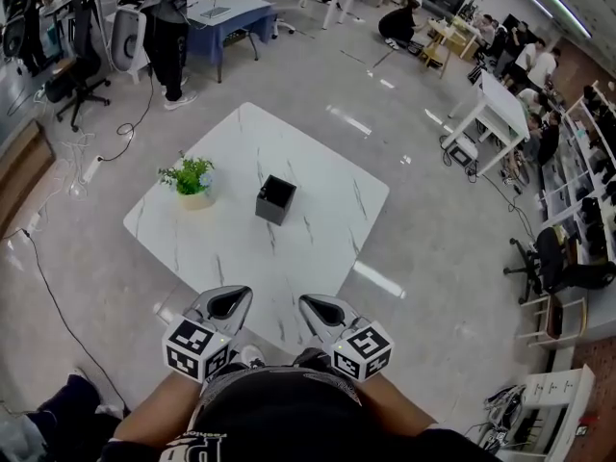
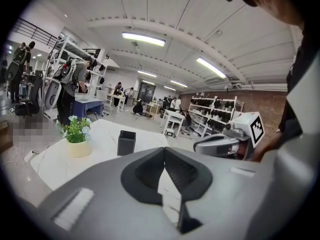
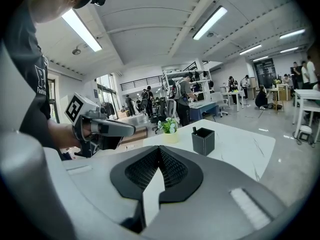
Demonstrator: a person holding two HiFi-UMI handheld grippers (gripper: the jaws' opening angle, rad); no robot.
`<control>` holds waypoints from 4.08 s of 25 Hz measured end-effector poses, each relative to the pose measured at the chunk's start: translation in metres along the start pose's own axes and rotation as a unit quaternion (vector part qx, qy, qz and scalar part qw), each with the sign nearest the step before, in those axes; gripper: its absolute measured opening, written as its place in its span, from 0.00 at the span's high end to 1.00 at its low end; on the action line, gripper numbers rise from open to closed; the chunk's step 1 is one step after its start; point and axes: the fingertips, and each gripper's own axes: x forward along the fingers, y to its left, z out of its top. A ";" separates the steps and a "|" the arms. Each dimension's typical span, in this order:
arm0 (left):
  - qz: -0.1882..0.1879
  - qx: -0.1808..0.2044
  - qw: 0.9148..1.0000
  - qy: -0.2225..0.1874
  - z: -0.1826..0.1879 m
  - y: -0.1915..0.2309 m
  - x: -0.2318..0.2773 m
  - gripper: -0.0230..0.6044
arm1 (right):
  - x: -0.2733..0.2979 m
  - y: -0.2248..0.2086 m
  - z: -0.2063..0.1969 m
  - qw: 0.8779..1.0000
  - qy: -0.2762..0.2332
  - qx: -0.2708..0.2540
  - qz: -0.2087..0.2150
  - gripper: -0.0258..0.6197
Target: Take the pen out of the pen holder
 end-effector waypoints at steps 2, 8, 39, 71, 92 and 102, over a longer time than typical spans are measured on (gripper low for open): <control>-0.003 -0.002 1.000 0.004 -0.001 0.001 0.002 0.87 | 0.004 -0.003 0.002 1.000 0.000 0.002 -0.001 0.96; 0.012 -0.010 1.000 -0.001 0.000 0.008 0.006 0.87 | 0.013 -0.011 0.010 1.000 0.002 -0.003 0.012 0.96; 0.147 -0.044 0.988 -0.030 0.021 -0.008 0.032 0.87 | 0.017 -0.061 0.033 0.988 0.019 -0.045 0.145 0.96; 0.133 -0.042 0.990 -0.030 0.024 -0.013 0.037 0.87 | 0.012 -0.062 0.048 0.987 -0.014 -0.091 0.131 0.89; 0.147 -0.055 0.987 -0.029 0.013 -0.011 0.028 0.87 | 0.033 -0.071 0.040 0.984 0.010 -0.128 0.126 0.88; 0.172 -0.076 0.982 -0.021 -0.003 -0.005 0.016 0.87 | 0.098 -0.107 0.035 0.983 0.040 -0.149 0.100 0.88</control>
